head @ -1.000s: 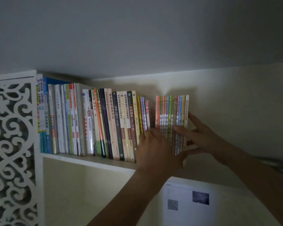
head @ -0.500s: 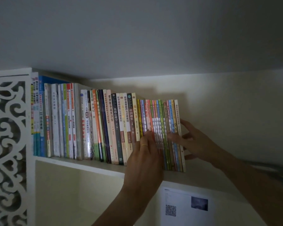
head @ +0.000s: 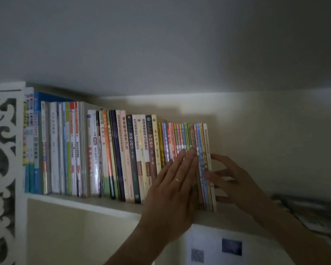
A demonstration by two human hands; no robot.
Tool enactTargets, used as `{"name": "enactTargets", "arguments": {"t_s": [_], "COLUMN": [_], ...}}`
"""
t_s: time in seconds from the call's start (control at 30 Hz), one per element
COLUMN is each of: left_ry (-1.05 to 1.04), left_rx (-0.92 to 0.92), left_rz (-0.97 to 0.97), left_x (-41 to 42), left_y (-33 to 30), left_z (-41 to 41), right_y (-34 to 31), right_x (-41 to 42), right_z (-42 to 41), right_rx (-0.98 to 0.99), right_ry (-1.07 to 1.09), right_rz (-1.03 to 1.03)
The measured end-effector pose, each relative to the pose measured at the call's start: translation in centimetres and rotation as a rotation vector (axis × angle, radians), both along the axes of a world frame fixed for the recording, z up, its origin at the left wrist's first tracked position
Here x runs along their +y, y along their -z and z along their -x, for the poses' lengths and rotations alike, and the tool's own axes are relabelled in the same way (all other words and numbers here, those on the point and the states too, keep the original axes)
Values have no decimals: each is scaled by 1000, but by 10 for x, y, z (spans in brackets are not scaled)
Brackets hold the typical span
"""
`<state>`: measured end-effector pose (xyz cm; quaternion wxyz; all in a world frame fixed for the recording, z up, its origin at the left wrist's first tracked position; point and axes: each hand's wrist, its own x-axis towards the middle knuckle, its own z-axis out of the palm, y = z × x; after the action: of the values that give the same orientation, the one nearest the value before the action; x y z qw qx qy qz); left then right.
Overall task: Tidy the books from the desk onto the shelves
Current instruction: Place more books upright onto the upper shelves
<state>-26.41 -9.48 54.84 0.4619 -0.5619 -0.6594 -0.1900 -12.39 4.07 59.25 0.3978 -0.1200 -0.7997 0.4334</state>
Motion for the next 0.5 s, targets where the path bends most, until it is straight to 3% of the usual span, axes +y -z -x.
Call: {"name": "enactTargets", "arguments": {"t_s": [0.2, 0.37, 0.5], "left_ry": [-7, -12, 11], "left_rx": [-49, -92, -147], "left_rz": [-2, -6, -10], "left_x": [-2, -7, -11], "left_y": [4, 18, 31], "left_z": [-9, -10, -17], "right_y": [12, 32, 31], "right_x": [-3, -11, -14], "right_z": [0, -1, -7], "right_rx": [9, -168, -173], "right_ry": [134, 328, 392], "right_rz": [-8, -251, -180]}}
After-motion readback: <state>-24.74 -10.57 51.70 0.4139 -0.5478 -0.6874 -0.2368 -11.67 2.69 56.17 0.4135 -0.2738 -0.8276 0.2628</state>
